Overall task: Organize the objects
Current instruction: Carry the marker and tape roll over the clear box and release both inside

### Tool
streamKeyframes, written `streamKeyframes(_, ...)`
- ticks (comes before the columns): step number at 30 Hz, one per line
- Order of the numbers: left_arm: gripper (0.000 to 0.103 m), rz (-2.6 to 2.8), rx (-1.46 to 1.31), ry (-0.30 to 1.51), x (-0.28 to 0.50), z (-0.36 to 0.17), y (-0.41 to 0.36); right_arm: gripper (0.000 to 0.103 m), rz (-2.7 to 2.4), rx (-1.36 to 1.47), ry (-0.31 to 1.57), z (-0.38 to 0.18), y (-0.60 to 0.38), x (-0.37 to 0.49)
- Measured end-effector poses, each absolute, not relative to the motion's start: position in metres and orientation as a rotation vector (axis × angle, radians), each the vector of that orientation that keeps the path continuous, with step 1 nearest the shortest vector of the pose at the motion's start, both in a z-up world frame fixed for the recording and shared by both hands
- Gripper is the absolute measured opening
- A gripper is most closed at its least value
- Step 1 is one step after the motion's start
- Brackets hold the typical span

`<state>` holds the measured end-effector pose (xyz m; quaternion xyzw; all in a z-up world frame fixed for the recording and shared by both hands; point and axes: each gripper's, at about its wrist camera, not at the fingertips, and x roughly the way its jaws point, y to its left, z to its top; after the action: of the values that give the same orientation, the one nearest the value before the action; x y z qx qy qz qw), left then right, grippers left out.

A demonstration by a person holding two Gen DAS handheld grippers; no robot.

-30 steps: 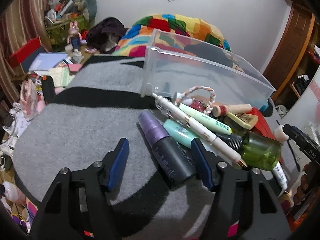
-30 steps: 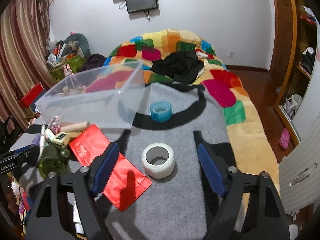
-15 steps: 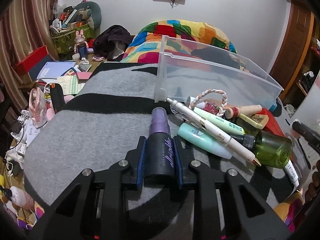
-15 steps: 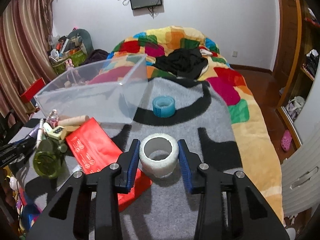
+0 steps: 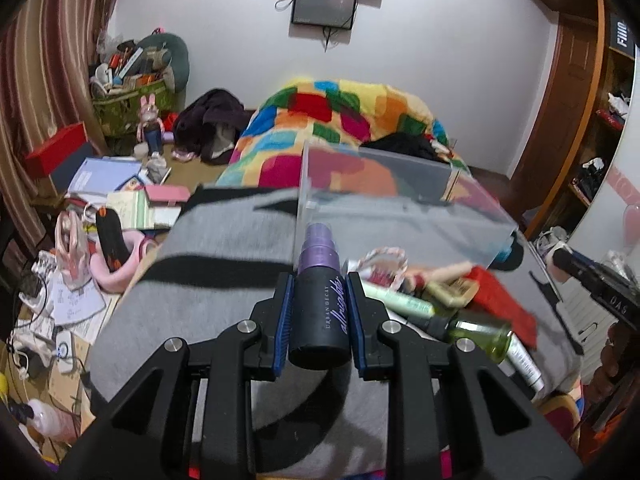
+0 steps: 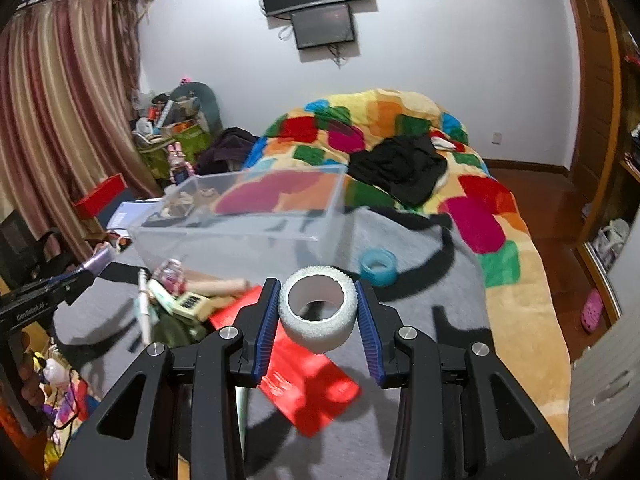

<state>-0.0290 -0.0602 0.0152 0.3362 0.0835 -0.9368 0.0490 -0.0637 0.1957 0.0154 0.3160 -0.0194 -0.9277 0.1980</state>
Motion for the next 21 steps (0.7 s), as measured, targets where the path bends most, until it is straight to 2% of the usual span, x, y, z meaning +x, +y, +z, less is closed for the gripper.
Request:
streamKeyframes(10, 0.025, -2.930, 0.968, 0.254, -0.060, 0.041, -0.052, 0.034, -2.555, 0.804, -0.009, 0.041, 0.162, -0.080)
streamKeyframes(21, 0.025, -2.944, 1.122, 0.260, -0.125, 0.034, -0.046, 0.034, -2.482, 0.902, 0.063, 0.041, 0.127, -0.139)
